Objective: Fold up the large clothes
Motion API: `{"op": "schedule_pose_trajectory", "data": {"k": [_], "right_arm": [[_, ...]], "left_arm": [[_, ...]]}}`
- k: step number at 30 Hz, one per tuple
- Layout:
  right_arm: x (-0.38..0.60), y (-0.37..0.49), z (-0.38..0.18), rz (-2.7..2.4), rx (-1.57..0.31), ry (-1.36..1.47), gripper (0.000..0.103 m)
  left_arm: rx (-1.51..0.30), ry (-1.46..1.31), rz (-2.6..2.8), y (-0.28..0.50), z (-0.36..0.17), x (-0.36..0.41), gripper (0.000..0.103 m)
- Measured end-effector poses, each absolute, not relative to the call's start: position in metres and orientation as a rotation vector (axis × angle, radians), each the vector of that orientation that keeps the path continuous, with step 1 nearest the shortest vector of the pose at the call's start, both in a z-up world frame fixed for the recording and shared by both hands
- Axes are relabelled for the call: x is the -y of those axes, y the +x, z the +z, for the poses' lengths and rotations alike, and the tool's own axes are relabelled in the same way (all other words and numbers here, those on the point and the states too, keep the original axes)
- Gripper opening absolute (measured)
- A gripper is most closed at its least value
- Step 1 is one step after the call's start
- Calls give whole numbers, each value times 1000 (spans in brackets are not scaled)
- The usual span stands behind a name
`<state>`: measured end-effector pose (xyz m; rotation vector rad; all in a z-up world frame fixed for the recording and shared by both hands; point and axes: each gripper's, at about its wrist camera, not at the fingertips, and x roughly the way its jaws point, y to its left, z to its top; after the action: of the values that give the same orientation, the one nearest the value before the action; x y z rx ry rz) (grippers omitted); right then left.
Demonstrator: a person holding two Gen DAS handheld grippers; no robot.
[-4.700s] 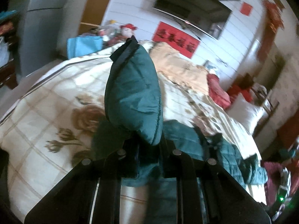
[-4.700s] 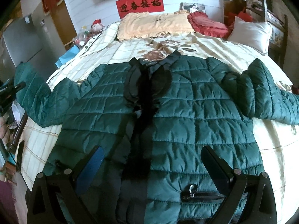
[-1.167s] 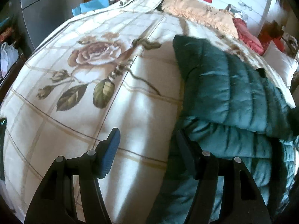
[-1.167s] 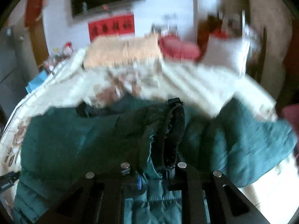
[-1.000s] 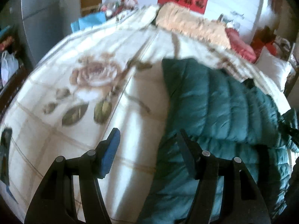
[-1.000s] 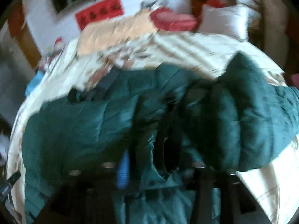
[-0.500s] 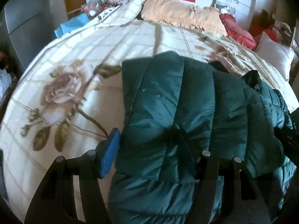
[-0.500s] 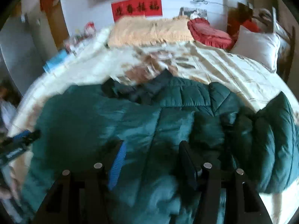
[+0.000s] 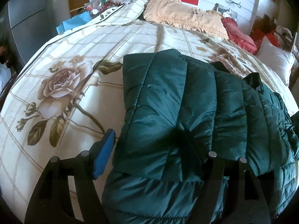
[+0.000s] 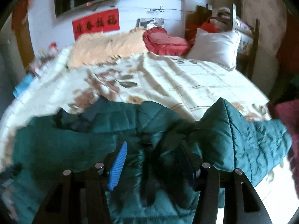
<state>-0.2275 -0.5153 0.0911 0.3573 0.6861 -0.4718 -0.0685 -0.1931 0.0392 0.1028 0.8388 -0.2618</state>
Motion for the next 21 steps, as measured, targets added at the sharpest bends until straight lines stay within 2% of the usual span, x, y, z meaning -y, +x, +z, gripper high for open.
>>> {"op": "schedule_pose_trajectory", "data": {"k": [5, 12, 15, 21], "right_arm": [[477, -206, 85, -290, -743, 325, 54], [451, -171, 42, -268, -808, 289, 54], [450, -171, 28, -314, -819, 249, 54], [456, -193, 44, -316, -807, 266, 54]], "left_arm": [[-802, 75, -273, -76, 50, 195, 73], [-801, 105, -268, -68, 48, 207, 73], [-812, 139, -261, -64, 40, 213, 78], [-816, 141, -261, -63, 39, 213, 78]]}}
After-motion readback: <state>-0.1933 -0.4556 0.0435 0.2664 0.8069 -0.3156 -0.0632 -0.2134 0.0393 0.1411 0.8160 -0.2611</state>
